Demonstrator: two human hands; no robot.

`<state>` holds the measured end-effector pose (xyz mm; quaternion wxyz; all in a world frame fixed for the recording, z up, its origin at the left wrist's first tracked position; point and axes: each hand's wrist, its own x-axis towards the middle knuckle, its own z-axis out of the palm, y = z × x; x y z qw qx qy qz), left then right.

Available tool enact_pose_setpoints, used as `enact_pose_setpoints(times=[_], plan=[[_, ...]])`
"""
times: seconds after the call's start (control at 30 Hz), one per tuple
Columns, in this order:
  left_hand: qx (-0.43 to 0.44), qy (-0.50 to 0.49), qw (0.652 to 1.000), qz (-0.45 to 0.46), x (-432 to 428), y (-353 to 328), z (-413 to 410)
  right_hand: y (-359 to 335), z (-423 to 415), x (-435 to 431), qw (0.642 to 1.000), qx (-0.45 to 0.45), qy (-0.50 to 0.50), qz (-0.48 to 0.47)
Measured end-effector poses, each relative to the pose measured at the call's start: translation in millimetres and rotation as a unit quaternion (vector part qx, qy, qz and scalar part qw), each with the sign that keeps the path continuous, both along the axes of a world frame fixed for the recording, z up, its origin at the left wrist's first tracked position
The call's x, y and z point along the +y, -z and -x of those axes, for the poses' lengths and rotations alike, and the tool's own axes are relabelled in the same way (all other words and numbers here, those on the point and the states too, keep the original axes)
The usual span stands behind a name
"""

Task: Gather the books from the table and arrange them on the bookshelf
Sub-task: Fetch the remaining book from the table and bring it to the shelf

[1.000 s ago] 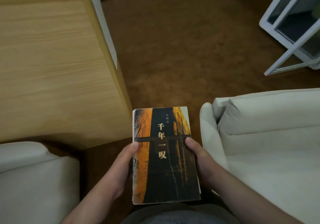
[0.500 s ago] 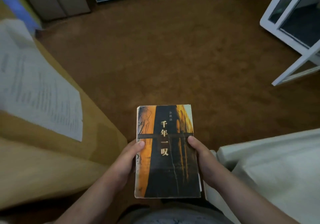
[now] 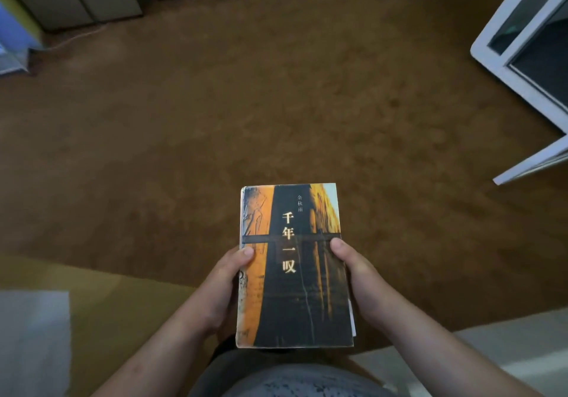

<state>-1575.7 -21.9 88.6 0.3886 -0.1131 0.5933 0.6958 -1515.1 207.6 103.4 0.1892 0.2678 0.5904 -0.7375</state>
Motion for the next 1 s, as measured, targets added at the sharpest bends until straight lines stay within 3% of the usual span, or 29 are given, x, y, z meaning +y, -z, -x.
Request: enact_pose_setpoints(times=[0.5,1.0], plan=[[-0.015,-0.062,0.998,0.012,-10,13,261,17,295,-1,0.999,-0.018,-0.037,0.011],[0.011,-0.294,0.956,-0.010,-47,19,427,21,587,-54,0.955,-0.022,-0.296,0.000]])
